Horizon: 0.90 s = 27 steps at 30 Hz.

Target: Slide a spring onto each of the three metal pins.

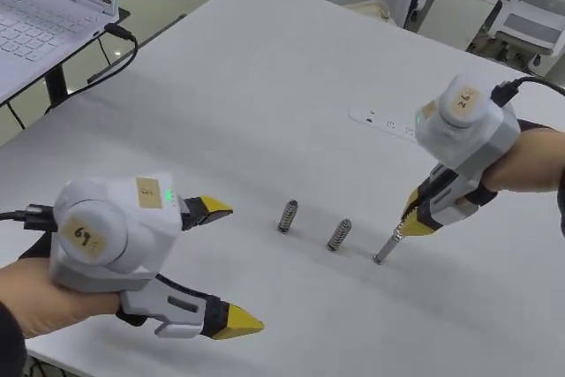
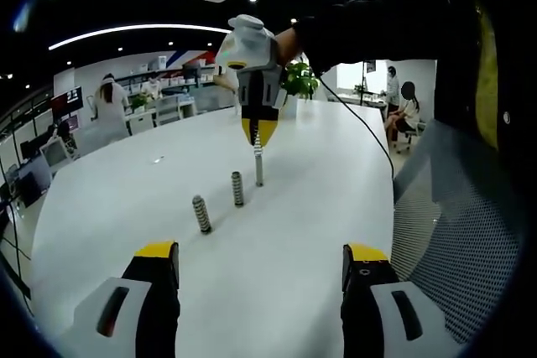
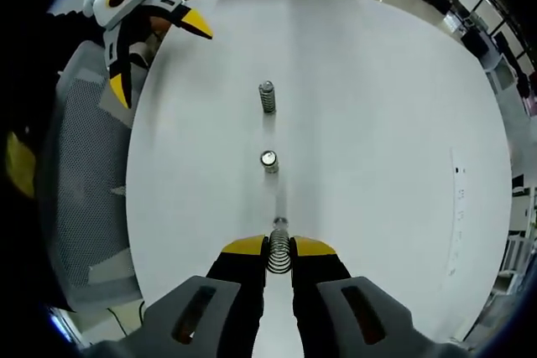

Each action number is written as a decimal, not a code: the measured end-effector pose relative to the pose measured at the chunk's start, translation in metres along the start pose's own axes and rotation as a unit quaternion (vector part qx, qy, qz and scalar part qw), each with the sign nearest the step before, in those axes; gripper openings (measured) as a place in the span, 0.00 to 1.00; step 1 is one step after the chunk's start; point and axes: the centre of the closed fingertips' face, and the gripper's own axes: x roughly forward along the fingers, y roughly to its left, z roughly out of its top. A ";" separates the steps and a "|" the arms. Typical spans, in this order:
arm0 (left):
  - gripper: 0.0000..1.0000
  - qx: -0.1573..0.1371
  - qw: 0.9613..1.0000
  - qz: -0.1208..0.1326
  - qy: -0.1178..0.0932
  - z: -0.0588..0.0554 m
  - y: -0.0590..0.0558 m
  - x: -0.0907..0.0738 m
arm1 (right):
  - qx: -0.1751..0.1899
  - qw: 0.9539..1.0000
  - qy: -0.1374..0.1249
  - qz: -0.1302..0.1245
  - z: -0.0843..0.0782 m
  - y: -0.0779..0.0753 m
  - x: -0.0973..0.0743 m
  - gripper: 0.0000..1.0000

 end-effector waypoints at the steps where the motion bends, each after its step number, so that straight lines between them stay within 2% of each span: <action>1: 0.77 0.000 1.000 0.000 0.000 0.000 0.000 0.000 | 0.000 1.000 0.000 0.001 0.000 0.001 0.001 0.08; 17: 0.73 -0.003 1.000 -0.004 0.003 -0.003 0.000 0.001 | 0.004 1.000 0.001 0.007 -0.003 0.000 0.011 0.08; 27: 0.72 -0.002 1.000 -0.004 0.002 -0.001 0.001 0.001 | 0.004 1.000 0.004 0.007 -0.005 0.002 0.026 0.08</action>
